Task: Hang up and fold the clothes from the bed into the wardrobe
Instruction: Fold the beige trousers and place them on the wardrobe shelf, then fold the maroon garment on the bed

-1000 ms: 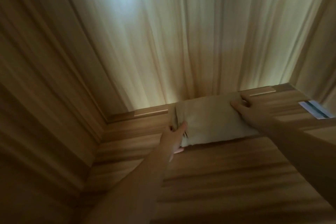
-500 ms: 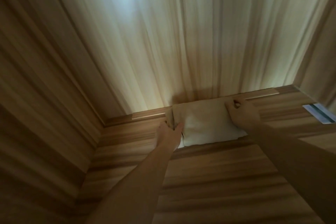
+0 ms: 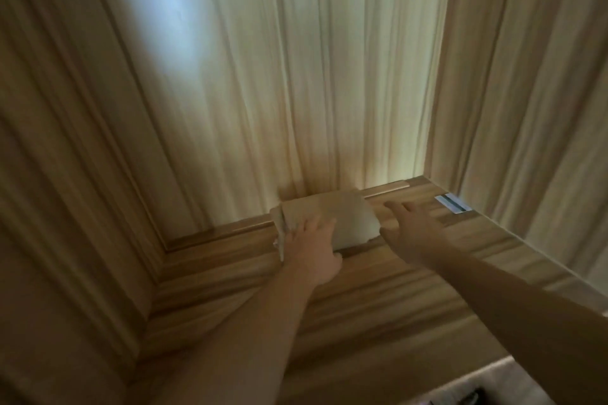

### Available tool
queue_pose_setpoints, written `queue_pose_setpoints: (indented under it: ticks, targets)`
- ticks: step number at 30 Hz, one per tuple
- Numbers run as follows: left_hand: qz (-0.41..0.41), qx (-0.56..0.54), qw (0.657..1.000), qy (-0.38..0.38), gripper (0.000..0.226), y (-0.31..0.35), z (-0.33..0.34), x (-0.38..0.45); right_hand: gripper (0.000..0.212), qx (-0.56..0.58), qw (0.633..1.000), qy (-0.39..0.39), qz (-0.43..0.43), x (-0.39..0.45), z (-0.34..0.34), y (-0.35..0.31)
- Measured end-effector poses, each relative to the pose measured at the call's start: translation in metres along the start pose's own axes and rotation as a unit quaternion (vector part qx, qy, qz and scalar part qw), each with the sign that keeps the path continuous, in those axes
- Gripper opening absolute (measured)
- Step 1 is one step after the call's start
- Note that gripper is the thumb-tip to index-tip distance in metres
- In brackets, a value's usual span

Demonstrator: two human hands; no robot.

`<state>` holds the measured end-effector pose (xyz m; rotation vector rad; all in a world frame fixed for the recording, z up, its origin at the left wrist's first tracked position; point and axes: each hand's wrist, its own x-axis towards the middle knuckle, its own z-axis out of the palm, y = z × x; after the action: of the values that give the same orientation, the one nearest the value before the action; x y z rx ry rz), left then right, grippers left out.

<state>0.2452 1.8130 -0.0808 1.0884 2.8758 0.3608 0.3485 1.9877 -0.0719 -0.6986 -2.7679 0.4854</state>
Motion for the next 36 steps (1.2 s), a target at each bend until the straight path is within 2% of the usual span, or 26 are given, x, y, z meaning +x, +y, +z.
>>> queue_pose_setpoints:
  ticks: [3,9,17,24,28,32,36]
  targets:
    - [0.048,-0.018,0.999,-0.007,0.069,0.018,-0.003,-0.045,0.063,-0.037,0.999,0.014,0.028,-0.064,-0.02,0.003]
    - [0.169,-0.033,0.985,-0.012,0.07,0.056,0.0,-0.129,0.064,-0.076,0.986,0.035,0.147,-0.208,-0.061,0.004]
    - [0.302,-0.081,0.95,-0.02,0.067,0.14,0.002,-0.215,0.059,-0.115,0.958,0.075,0.252,-0.375,-0.12,0.015]
    - [0.394,-0.084,0.913,-0.064,0.064,0.21,0.014,-0.322,0.062,-0.072,0.923,0.098,0.364,-0.545,-0.148,0.026]
    - [0.474,-0.057,0.875,-0.078,0.061,0.263,0.011,-0.403,0.063,-0.052,0.889,0.116,0.439,-0.66,-0.157,0.022]
    - [0.583,-0.031,0.808,-0.08,0.057,0.31,0.004,-0.487,0.064,-0.036,0.832,0.162,0.53,-0.76,-0.176,0.0]
    - [0.663,-0.039,0.741,-0.094,0.056,0.331,-0.001,-0.556,0.065,-0.066,0.769,0.212,0.599,-0.834,-0.18,-0.045]
